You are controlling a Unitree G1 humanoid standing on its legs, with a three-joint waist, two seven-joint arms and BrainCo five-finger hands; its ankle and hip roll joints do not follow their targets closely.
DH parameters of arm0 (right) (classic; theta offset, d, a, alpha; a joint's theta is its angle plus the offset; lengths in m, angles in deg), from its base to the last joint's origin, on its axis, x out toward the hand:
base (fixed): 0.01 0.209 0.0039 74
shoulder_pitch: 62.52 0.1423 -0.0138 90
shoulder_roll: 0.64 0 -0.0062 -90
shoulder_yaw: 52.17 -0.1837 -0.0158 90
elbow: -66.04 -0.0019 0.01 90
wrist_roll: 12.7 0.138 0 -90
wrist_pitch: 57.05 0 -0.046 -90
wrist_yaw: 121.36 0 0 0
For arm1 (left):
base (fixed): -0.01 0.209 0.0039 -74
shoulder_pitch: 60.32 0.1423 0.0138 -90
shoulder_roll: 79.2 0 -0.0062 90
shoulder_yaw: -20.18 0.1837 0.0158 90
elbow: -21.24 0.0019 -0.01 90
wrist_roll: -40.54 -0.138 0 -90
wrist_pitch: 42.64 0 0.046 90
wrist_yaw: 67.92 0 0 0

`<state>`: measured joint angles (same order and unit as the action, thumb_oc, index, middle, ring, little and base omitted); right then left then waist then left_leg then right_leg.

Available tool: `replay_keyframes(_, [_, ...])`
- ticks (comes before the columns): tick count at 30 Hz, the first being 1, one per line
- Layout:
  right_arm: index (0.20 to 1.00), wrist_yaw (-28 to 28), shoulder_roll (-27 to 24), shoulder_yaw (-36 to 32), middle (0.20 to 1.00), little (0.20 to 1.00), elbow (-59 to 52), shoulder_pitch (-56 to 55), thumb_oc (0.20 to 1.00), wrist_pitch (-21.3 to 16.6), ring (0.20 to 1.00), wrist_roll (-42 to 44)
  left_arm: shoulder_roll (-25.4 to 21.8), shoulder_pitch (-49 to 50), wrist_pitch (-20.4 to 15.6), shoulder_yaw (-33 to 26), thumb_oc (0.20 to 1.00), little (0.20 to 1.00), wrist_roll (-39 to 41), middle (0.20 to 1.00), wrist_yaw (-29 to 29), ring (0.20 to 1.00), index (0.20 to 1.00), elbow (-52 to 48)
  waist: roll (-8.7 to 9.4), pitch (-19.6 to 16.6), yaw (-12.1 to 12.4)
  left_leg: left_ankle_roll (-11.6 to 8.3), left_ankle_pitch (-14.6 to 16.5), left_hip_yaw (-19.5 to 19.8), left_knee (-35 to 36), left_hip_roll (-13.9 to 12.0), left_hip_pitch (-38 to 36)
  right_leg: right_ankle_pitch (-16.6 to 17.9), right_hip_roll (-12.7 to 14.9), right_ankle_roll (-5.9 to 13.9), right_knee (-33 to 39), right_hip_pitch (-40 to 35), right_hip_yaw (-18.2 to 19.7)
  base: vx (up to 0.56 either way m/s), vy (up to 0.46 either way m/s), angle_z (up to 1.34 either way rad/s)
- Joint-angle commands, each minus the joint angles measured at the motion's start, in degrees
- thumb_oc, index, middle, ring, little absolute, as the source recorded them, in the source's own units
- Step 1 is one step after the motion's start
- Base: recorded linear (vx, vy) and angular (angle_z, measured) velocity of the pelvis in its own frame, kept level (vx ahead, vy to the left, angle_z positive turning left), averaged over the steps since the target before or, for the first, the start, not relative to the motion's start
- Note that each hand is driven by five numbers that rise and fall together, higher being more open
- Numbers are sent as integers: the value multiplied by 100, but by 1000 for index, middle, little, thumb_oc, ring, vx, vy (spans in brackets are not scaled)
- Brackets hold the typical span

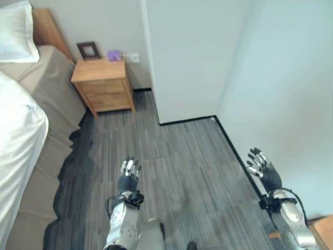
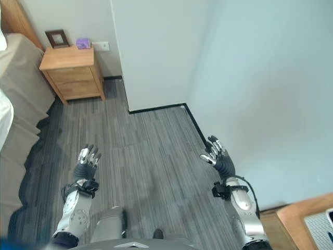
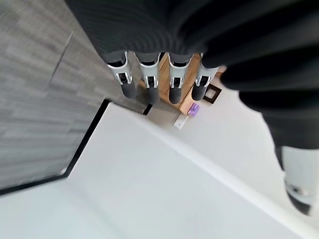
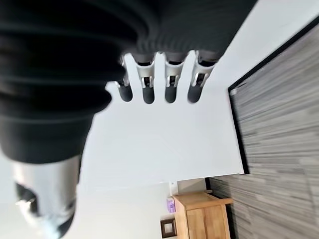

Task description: Making the bed.

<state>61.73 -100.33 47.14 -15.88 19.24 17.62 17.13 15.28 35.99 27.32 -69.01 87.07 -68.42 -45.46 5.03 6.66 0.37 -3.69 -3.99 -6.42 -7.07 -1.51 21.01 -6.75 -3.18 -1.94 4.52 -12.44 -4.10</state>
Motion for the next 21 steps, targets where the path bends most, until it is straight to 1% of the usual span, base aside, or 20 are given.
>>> replay_keyframes(1, [1000,219,-18,-7,1000,1000,-149,177,1000,-172,1000,-440,-207,-96,-378,-87,1000,1000,-72,1000,-158,1000,1000,-361,74,-137,166,149,-701,-655,168,65,-821,386,104,451,-108,-186,561,536,18,-26])
replay_keyframes(2, [1000,257,46,77,1000,1000,-146,174,1000,-137,1000,-438,-201,-84,-385,-99,1000,1000,-82,1000,-147,1000,1000,-343,95,-186,188,175,-737,-709,159,44,-884,444,150,482,-171,-177,489,719,51,-56])
replay_keyframes(3, [1000,297,134,212,1000,1000,-85,267,1000,-92,1000,-406,-193,-47,-381,-166,1000,1000,-99,1000,-63,1000,1000,-359,168,-218,337,197,-751,-717,160,113,-991,684,243,658,-451,-134,516,435,58,-67])
replay_keyframes(4, [1000,314,188,305,1000,1000,-75,319,1000,-71,1000,-407,-192,-20,-353,-182,1000,1000,-93,1000,-26,1000,1000,-385,228,-285,431,329,-511,-870,380,144,-1196,960,310,932,-1014,60,477,437,101,-57])
replay_keyframes(5, [1000,353,238,452,1000,1000,-51,419,1000,-41,1000,-431,-202,-29,-364,-224,1000,1000,-91,1000,63,1000,1000,-432,214,-274,458,493,-286,-927,509,165,-1445,1430,389,1306,-1985,461,423,254,68,-50])
replay_keyframes(6, [1000,353,238,452,1000,1000,-51,419,1000,-41,1000,-431,-202,-29,-364,-224,1000,1000,-91,1000,63,1000,1000,-433,212,-279,461,493,-286,-930,509,163,-1440,1432,387,1306,-1986,468,427,379,76,-71])
replay_keyframes(7, [1000,386,298,589,1000,1000,-76,481,1000,1,1000,-470,-274,-92,-365,-220,1000,1000,-163,1000,165,1000,1000,-456,88,-159,318,593,-101,-765,625,85,-1839,1826,471,1580,-3137,1005,335,378,36,-39])
replay_keyframes(8, [1000,451,350,718,1000,1000,-103,568,1000,19,1000,-459,-376,-155,-396,-229,1000,1000,-266,1000,236,1000,1000,-443,7,-54,245,621,-49,-560,643,53,-2041,1678,545,1508,-3456,1312,267,468,30,40])
replay_keyframes(9, [1000,451,364,779,1000,1000,-89,607,1000,43,1000,-483,-421,-206,-394,-200,1000,1000,-325,1000,238,1000,1000,-452,-58,-35,192,619,-34,-449,670,38,-2160,1539,659,1418,-3444,1494,139,493,-107,129])
replay_keyframes(10, [1000,504,326,823,1000,1000,-132,641,1000,81,1000,-467,-506,-287,-381,-119,1000,1000,-262,1000,117,1000,1000,-568,-144,-2,91,543,-47,-41,802,42,-2392,1174,863,1130,-2938,1728,185,357,-113,137])
replay_keyframes(11, [1000,505,325,824,1000,1000,-132,641,1000,81,1000,-467,-506,-288,-382,-120,1000,1000,-261,1000,116,1000,1000,-567,-151,-7,78,541,-53,-27,803,35,-2384,1187,858,1127,-2919,1722,168,416,-153,196])
replay_keyframes(12, [1000,564,262,794,1000,1000,-171,585,1000,107,1000,-447,-496,-260,-346,-69,1000,1000,-119,1000,-47,1000,1000,-588,-178,-20,14,498,-34,290,820,83,-2418,1061,886,1060,-2503,1679,347,194,-84,205])
replay_keyframes(13, [1000,567,235,755,1000,1000,-168,525,1000,120,1000,-430,-482,-252,-333,-23,1000,1000,-90,1000,-117,1000,1000,-570,-152,-42,-8,469,0,456,837,129,-2396,1010,901,1055,-2078,1604,538,280,-147,239])
replay_keyframes(14, [1000,627,159,674,1000,1000,-210,370,1000,130,1000,-407,-505,-245,-307,98,1000,1000,-106,1000,-226,1000,1000,-556,-119,-63,-173,444,42,904,837,215,-2360,972,783,1072,-1471,1495,1207,220,-221,192])
replay_keyframes(15, [1000,678,81,601,1000,1000,-280,184,1000,140,1000,-313,-521,-241,-289,276,1000,1000,-131,1000,-368,1000,1000,-467,-88,-78,-230,373,40,1615,858,313,-2281,1035,543,1185,-1275,1494,2284,174,-185,173])
replay_keyframes(16, [1000,679,81,598,1000,1000,-282,179,1000,140,1000,-312,-521,-240,-290,280,1000,1000,-130,1000,-369,1000,1000,-466,-88,-81,-237,373,41,1626,855,315,-2277,1031,546,1185,-1277,1494,2274,130,-321,281])
replay_keyframes(17, [1000,697,35,531,1000,1000,-334,44,1000,112,1000,-161,-542,-257,-280,362,1000,1000,-109,1000,-449,1000,1000,-381,-22,-57,-155,284,40,2365,772,412,-2115,905,361,1152,-1139,1392,2831,43,-203,293])
replay_keyframes(18, [1000,700,36,531,1000,1000,-330,43,1000,108,1000,-159,-544,-256,-281,363,1000,1000,-107,1000,-450,1000,1000,-381,-21,-56,-186,282,40,2399,767,418,-2112,899,369,1148,-1136,1382,2797,60,-332,324])
replay_keyframes(20, [1000,727,9,573,1000,1000,-325,97,1000,111,1000,-115,-530,-164,-267,268,1000,1000,-103,1000,-473,1000,1000,-417,71,-54,-41,182,4,2763,704,402,-1996,753,489,1011,-789,1175,2309,0,-313,221])
replay_keyframes(21, [1000,776,-26,646,1000,1000,-273,170,1000,111,1000,-100,-512,-45,-276,195,1000,1000,-37,1000,-462,1000,1000,-452,96,-14,95,84,-133,2994,699,368,-1923,685,451,920,-649,1039,2141,-71,-357,155])
